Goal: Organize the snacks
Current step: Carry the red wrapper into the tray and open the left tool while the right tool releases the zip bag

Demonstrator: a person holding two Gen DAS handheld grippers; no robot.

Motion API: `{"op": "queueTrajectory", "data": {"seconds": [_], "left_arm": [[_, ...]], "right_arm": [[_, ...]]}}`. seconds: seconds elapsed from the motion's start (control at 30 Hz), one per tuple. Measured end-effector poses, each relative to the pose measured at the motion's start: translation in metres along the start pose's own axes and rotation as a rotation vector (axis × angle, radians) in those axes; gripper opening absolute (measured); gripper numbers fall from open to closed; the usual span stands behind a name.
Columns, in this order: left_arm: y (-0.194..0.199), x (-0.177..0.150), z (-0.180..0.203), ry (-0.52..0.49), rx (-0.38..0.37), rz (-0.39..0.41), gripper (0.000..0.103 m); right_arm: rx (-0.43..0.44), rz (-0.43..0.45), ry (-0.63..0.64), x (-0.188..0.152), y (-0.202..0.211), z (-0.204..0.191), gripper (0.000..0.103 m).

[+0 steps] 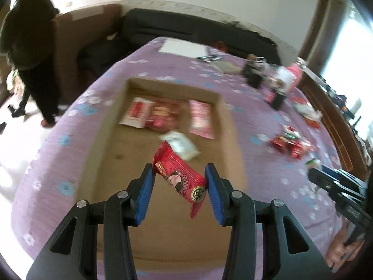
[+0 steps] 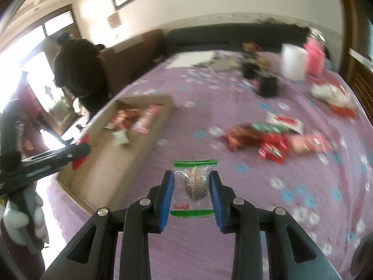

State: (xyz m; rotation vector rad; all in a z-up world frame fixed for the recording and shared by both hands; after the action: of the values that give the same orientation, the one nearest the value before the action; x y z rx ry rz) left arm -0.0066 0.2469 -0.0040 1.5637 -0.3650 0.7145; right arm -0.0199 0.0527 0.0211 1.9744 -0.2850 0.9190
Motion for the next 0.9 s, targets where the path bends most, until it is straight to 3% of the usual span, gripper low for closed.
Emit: {"op": "queueTrajectory", "data": {"seconds": [0.23,0.5,0.73,0.9], "left_arm": [[-0.048,0.008,-0.030,0.031,0.027,-0.081,0.043],[-0.075,0.014,-0.037,0.004,0.068,-0.119,0.043],[-0.080,0.015,-0.040,0.011,0.096,-0.135,0.050],[-0.072,0.015,-0.043,0.037,0.068,-0.132,0.050]], "right_arm": [[0.100,-0.069,0.077,0.028,-0.072,-0.058,0.031],[0.109,-0.192,0.097,0.025,-0.149,-0.078,0.031],[0.132,-0.254,0.103,0.011,-0.175,-0.088,0.031],[0.174,-0.257,0.089,0.009,-0.179,-0.095,0.034]]}}
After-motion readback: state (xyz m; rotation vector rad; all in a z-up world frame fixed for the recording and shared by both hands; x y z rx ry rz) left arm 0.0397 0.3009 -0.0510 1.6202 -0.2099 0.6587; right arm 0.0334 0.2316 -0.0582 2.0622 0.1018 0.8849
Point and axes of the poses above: each gripper's, at about its wrist camera, not at the fingertips, and y roughly against the way its jaws point, z to its right, x to its top, the point moved 9 cm from there along -y, roughly the way its jaws point, and after that the axes turned 13 degrees about x, right-handed, at the moved point
